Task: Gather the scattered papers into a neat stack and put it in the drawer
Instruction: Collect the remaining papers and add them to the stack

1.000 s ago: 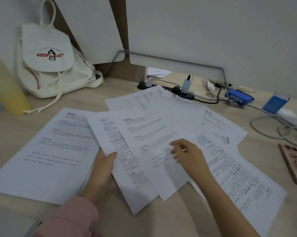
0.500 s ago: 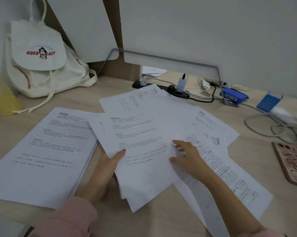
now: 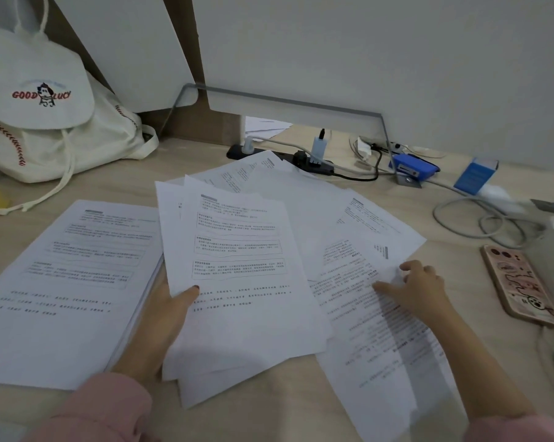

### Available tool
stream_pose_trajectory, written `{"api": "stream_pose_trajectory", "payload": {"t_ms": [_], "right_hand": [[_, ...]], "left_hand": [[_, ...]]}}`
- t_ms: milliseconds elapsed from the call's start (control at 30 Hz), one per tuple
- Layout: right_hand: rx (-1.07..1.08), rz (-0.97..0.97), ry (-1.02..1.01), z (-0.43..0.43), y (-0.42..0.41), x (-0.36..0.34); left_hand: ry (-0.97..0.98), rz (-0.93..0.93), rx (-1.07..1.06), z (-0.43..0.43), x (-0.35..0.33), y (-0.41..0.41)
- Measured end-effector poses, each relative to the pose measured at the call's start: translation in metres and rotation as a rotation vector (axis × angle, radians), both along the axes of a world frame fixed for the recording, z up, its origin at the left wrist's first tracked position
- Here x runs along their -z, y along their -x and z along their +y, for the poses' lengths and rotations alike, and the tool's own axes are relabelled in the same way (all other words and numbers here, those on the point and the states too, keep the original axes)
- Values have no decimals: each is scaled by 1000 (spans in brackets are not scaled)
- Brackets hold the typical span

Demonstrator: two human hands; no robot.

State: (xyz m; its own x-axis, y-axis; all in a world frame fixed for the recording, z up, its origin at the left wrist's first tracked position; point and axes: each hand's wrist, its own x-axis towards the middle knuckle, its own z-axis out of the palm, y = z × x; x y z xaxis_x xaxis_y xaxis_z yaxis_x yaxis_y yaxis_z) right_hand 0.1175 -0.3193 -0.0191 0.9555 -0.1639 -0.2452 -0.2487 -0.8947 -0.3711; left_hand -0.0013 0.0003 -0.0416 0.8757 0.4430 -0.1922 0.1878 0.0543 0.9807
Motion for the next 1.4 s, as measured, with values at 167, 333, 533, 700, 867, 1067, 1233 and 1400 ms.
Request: {"api": "stream_pose_trajectory", "payload": {"t_ms": [167,333,533,700,867,1067,1233,1400], "right_hand": [[53,-8,-131,-2,4,5],[-76,-380,-151,0,12,-35],[-116,-847,-332,16,16,-103],[-28,-1031,-586,29,17,-123],[156,-903,-840,47,14,-117],[408,-411,-1051,74,17,-42],[460,-169,-1145,97,37,6],[250,74,-1256,120,61,6]], "left_hand": [[-39,-5,27,-5,-1,1],[-70,4,17,-8,-6,3],[-79,56,42,-3,-2,2],[-55,73,36,-2,-4,1],[-32,54,39,-4,-8,5],[116,28,53,-1,-8,9],[275,-42,-43,-4,-18,13],[243,-57,38,-7,-19,15]]}}
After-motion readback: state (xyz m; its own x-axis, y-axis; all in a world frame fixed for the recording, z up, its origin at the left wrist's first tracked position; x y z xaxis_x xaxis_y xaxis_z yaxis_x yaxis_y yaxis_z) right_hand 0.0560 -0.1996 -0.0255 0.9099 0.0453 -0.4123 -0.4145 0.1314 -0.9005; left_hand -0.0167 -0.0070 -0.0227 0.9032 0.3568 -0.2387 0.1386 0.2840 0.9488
